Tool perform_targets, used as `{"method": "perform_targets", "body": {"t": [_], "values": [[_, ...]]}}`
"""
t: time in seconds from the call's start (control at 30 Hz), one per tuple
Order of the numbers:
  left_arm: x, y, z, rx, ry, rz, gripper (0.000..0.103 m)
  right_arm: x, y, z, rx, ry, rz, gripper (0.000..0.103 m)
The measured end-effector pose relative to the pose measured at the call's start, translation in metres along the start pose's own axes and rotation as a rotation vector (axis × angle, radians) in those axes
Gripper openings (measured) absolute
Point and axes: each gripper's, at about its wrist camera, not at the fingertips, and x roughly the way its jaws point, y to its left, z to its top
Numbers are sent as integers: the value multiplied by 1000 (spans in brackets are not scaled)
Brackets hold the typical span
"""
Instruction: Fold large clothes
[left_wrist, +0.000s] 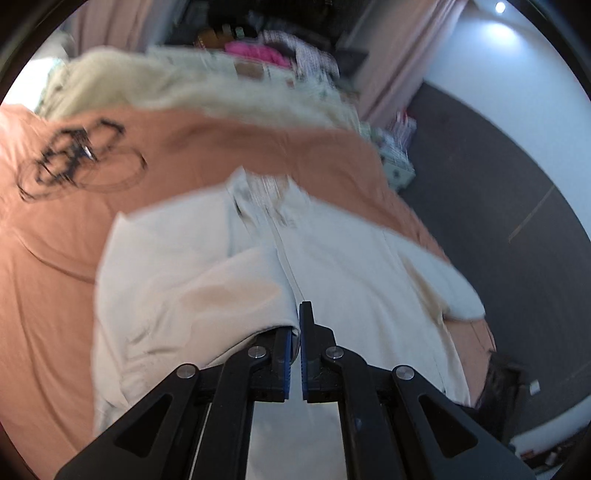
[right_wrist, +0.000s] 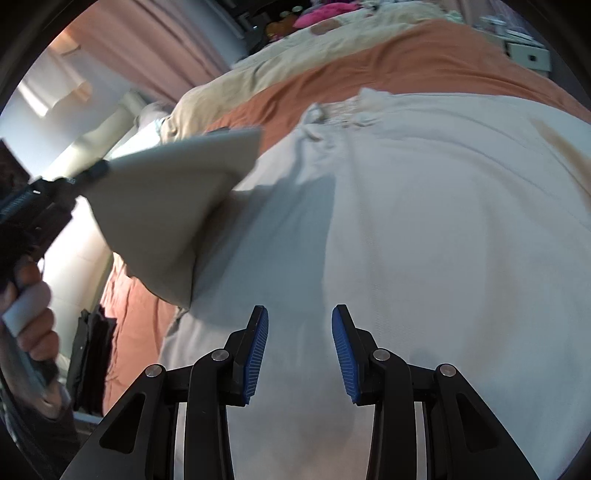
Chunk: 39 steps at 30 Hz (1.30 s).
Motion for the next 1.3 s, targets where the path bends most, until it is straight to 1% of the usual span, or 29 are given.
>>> {"method": "perform_targets", "body": {"t": [0.03,0.07,0.1,0.13,0.17,0.3,0.4,0.47,0.5,0.63,0.7,0.73,0.77,0.93,1.1,1.13,1.17,1.2,1.3], "values": [[7,-5,-6,0,25,-12,18,-4,-5,-1,5,-6,-10,37],[11,-8,-13,1,47,-34,40,-11,-12,-4,13,-12,-17,40],[14,-11,-18,4,61,-42,55,-18,-22,-7,23,-18,-19,43],[15,-14,-22,5,61,-36,81,-22,-27,-10,36,-26,-20,47],[13,-16,-26,4,50,-30,85,-28,-34,-11,45,-30,-19,47],[-4,-10,-38,-27,39,-41,85,-38,-47,-17,66,-29,-24,47],[-21,-5,-44,-36,26,-50,86,-38,-42,-19,54,-29,-21,47],[-34,3,-47,-55,9,-40,86,-38,-31,-17,38,-30,-7,47],[-44,10,-51,-62,0,-20,86,-38,-27,-17,28,-31,-2,47],[-65,40,-60,-95,-30,70,86,-32,3,-17,-32,-28,17,47],[-77,59,-68,-126,-38,118,86,-26,16,-19,-63,-18,22,53],[-84,69,-74,-143,-42,141,86,-20,24,-20,-82,-10,21,61],[-90,77,-80,-154,-47,159,86,-12,32,-20,-100,-2,17,68],[-109,115,-107,-194,-62,266,86,25,67,-18,-185,62,2,70],[-124,150,-143,-253,-72,325,86,69,103,-15,-282,125,-38,73],[-127,155,-151,-263,-73,336,86,77,110,-14,-301,131,-46,76],[-129,161,-160,-278,-72,347,85,87,118,-13,-324,134,-63,81],[-131,166,-166,-291,-70,354,85,97,124,-12,-344,132,-88,83],[-140,183,-192,-353,-55,373,83,126,136,-9,-371,144,-154,84]]}}
